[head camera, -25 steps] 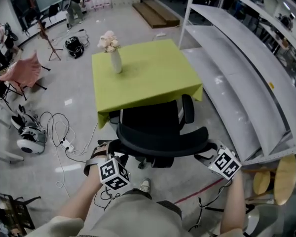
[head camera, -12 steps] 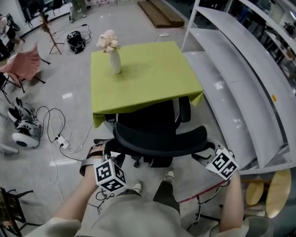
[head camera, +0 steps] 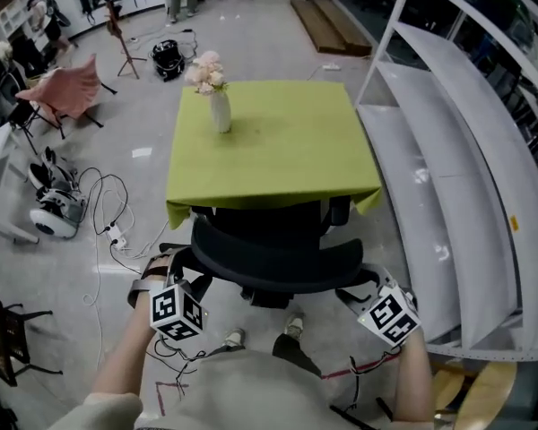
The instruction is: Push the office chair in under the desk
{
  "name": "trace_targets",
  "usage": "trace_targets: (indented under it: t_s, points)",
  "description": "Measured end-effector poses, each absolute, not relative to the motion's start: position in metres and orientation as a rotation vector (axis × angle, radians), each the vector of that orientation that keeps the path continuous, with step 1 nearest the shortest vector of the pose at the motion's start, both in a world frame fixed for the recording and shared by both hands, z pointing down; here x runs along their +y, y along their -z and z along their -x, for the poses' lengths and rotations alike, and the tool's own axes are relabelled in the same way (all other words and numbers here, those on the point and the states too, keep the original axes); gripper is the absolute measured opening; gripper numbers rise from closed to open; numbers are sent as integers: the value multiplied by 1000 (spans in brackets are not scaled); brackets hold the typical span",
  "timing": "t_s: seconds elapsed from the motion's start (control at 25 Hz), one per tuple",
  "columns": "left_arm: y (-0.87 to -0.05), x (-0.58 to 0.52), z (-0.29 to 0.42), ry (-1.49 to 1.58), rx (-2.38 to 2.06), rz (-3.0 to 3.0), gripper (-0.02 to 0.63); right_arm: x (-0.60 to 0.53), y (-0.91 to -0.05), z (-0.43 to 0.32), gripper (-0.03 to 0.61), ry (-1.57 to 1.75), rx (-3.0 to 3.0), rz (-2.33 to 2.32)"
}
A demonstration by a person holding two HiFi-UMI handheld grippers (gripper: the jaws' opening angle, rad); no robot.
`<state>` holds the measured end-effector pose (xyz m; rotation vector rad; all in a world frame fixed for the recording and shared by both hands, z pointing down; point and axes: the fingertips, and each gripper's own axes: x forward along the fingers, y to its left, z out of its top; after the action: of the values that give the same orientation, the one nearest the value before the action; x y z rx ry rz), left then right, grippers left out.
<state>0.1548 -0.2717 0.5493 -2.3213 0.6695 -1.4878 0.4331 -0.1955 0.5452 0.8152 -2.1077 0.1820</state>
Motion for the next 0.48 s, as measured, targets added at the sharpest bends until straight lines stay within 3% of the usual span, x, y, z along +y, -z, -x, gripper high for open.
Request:
trace_targets:
  t_s: [0.48]
  points:
    - [-548,-325,-177,1512,840,2286,279,-275,-544,-462,241,-97,-2148,-738]
